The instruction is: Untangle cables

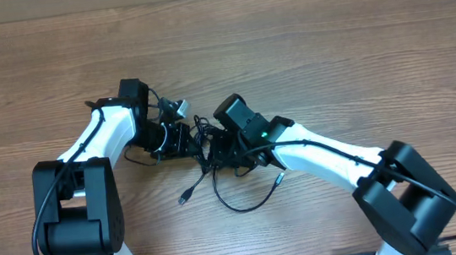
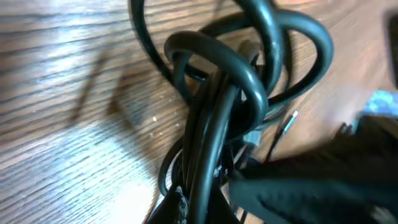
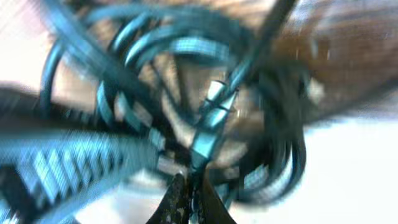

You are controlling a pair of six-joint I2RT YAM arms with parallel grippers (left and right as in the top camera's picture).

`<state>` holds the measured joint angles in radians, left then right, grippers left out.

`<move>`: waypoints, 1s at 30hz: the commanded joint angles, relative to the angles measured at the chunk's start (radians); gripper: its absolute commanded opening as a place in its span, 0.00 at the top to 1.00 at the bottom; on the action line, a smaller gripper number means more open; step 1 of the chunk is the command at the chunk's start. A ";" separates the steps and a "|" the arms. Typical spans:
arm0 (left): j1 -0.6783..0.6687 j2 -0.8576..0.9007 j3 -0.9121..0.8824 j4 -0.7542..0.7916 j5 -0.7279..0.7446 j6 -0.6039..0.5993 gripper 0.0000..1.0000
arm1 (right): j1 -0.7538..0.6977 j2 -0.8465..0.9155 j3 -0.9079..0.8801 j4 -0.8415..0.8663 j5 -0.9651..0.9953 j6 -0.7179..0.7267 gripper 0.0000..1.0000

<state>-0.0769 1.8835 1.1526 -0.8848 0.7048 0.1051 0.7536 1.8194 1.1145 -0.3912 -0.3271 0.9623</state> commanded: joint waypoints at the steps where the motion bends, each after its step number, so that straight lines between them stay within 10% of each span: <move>1: -0.002 0.003 0.010 0.011 -0.039 -0.069 0.96 | 0.018 -0.078 0.033 -0.023 -0.139 -0.055 0.96; 9: -0.002 0.003 0.010 0.015 -0.040 -0.068 0.96 | 0.146 -0.077 0.031 -0.197 -0.001 -0.055 0.96; 18: -0.002 0.003 0.010 0.016 -0.041 -0.068 0.96 | -0.111 -0.076 0.029 -0.209 0.048 -0.050 0.95; 30: -0.002 0.003 0.010 0.019 -0.043 -0.068 0.96 | 0.194 -0.076 0.003 -0.306 0.012 -0.050 0.96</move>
<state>-0.0769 1.8835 1.1526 -0.8673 0.6678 0.0502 0.9298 1.7645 1.1233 -0.6994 -0.3141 0.9154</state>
